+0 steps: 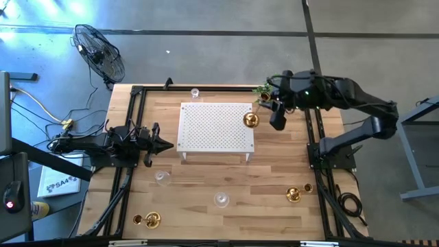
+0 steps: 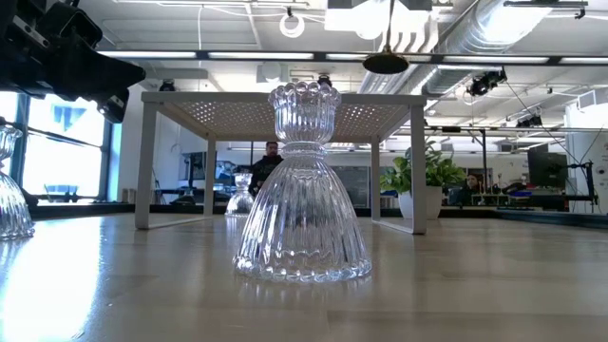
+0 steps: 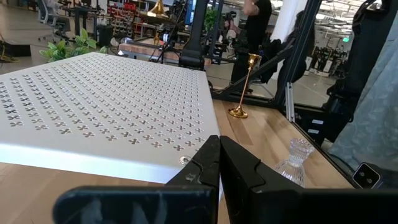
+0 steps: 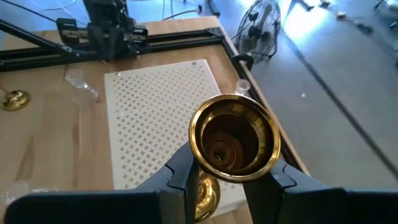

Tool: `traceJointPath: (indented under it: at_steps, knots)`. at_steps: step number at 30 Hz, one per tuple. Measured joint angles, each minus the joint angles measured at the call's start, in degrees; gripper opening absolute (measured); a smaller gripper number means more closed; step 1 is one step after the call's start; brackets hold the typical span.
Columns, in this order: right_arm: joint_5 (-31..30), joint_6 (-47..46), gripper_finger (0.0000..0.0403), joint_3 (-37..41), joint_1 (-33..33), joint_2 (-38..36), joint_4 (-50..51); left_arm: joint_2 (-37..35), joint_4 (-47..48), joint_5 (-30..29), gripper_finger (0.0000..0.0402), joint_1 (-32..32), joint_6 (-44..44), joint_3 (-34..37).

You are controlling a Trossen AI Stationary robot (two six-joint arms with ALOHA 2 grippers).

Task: Pick & Place candle stick holders
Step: Put the top right gold candle holder on the shelf, then put the middle left transparent glass candle holder on the shelf

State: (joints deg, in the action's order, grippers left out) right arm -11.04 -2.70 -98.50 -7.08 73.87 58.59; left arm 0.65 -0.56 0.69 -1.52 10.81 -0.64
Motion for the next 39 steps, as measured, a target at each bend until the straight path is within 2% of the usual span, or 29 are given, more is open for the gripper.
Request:
traceJointPath:
  at_steps: [14,21,27,39]
  knots:
    - [8.06,2.69,0.0080,-0.05,-11.54,3.25,-2.50,0.02,0.00,-0.02,0.0001,0.00,0.00,0.00]
    - [9.73,3.61,0.0053,-0.06,-13.16,6.44,-3.80,0.00,0.00,-0.02,0.0001,0.00,0.00,0.00]
    - [10.56,4.20,0.0002,-0.06,-13.26,7.99,-6.63,0.02,0.00,0.00,0.0001,0.02,0.00,0.00]
    - [11.97,4.24,0.0000,-0.06,-13.15,7.23,-6.99,1.87,0.02,0.00,0.0001,0.01,0.00,0.00]
